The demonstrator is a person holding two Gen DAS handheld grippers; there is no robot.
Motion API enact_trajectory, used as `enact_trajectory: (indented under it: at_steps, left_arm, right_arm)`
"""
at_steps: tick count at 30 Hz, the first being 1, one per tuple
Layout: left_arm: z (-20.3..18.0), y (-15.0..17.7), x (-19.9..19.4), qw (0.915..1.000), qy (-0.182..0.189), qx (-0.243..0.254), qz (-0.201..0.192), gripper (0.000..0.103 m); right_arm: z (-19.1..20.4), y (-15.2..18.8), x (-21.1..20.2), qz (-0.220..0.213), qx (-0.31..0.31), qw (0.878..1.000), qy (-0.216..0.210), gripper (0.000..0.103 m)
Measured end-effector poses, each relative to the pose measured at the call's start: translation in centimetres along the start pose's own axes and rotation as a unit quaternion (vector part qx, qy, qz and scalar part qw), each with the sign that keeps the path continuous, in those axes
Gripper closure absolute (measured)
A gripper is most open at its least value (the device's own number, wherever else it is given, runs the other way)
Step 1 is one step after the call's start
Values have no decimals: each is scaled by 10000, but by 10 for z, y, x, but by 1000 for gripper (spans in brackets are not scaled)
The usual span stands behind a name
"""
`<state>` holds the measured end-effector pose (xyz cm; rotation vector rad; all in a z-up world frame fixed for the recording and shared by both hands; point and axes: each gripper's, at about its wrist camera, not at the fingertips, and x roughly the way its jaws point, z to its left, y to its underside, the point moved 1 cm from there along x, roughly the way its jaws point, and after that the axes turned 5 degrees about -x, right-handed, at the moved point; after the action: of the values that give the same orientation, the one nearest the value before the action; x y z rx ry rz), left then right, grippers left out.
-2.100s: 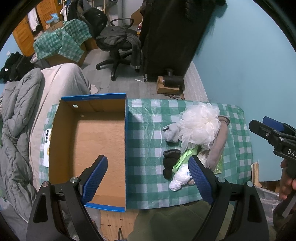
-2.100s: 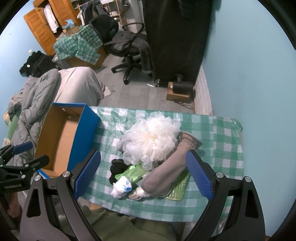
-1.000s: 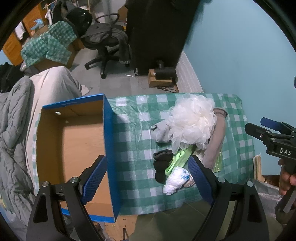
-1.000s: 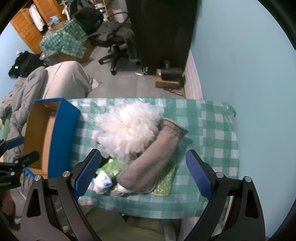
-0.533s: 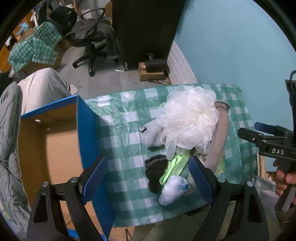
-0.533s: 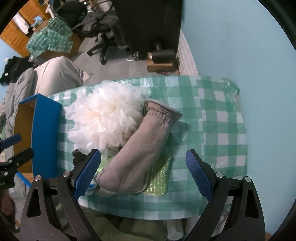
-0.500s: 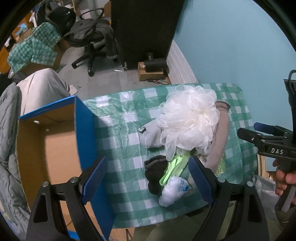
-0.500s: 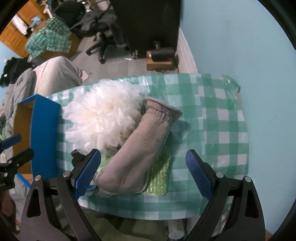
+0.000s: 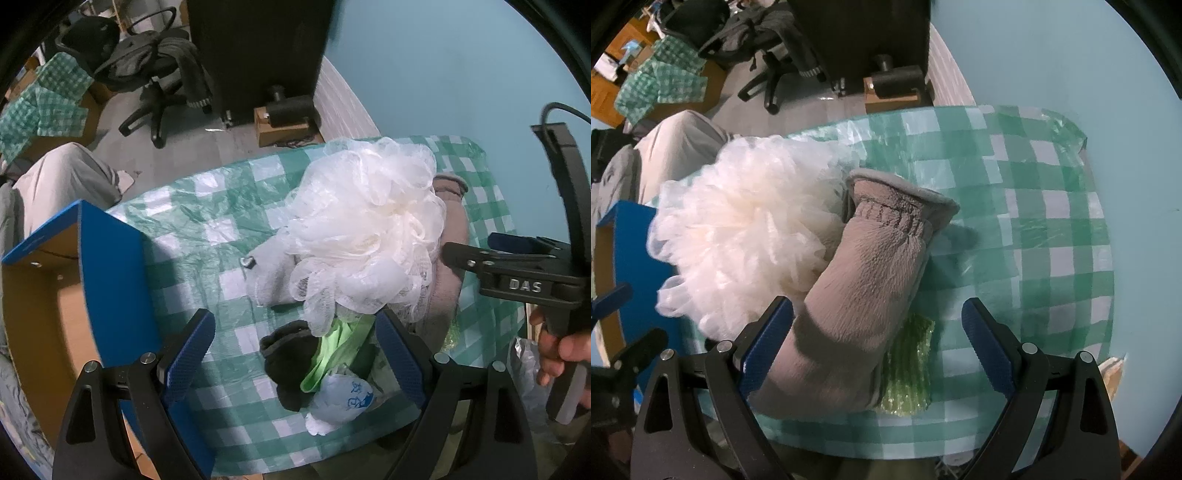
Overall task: Organize soft objects
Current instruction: 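Reach the left tool to the white bath puff while the right tool reaches the grey mitten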
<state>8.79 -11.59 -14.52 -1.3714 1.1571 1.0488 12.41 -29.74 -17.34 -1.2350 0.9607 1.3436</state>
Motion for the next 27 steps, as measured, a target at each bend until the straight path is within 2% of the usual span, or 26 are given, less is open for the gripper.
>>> enact_trajectory:
  at_steps: [4,7,9,11,15,19,23,25,27]
  left_arm:
    - [-2,-3,1,10000,-45,56,14,13]
    - [-4,-7,1,9999,-80,90,0,13]
    - [-5,-9,1,9999,-73,96,9,13]
    - [-7,-13,1,9999,-33,95,24,13]
    - [-16,-21,1,9999,69,135,25,13]
    - [-29,-29,5,9996,101,243,70,13]
    - [-43,-36,13,9990,208,365,130,13]
    - [-50,-40,19,9988,185,423,179,13]
    - [-53,-43,24,9988,113,434,206,13]
  right_arm:
    - [-2,-2,10,115,52,9999,-111,15]
    - [-6,1,13,203,91,9994,-280,29]
    - [-9,2,13,209,159,9988,-412,44]
    - [-13,5,9,178,190,9986,-461,52]
    - [-23,12,2,156,71,9992,-355,59]
    - [-37,18,-1,170,39,9994,-310,59]
    - [-49,20,0,209,139,9985,-476,58]
    - [-55,22,-1,161,240,9977,-614,52]
    - [-57,24,0,150,314,9971,-674,42]
